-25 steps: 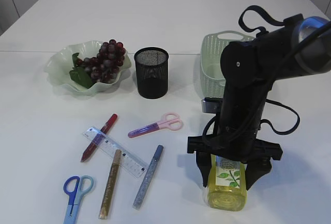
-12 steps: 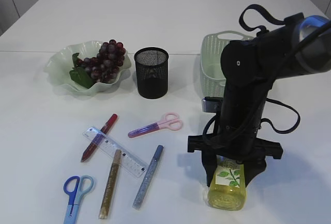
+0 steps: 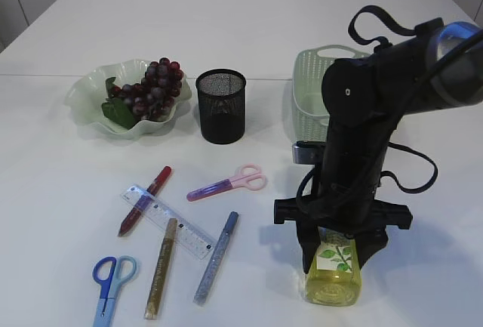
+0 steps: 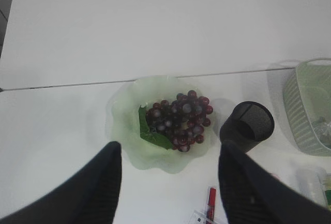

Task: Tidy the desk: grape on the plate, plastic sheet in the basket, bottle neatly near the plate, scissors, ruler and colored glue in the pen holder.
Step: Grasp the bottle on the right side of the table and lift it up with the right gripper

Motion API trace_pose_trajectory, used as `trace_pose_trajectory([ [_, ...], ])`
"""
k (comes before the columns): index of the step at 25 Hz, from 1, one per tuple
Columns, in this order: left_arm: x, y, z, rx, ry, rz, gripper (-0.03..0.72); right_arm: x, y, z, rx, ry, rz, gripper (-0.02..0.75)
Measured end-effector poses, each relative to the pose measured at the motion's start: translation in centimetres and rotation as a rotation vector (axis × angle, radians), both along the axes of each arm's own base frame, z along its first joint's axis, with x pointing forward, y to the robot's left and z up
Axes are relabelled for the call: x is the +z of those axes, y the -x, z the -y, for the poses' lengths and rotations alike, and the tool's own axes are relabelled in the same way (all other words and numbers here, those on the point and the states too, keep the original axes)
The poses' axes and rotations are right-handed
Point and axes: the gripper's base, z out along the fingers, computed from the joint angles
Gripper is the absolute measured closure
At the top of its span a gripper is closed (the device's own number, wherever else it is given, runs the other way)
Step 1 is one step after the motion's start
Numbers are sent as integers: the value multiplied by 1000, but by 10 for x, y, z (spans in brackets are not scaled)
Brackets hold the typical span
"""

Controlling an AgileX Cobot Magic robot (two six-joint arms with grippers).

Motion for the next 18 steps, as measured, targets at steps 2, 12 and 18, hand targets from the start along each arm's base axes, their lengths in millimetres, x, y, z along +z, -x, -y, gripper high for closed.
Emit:
trace_pose_trajectory([
  [2,0,0,0,0,0,0,253,0,0,0,56,-6,6,280],
  [12,0,0,0,-1,2,0,253,15,4,4,276,-48,90,285],
  [18,0,1,5,-32,48,-7,253,35,25,17,355,-75,204,286],
])
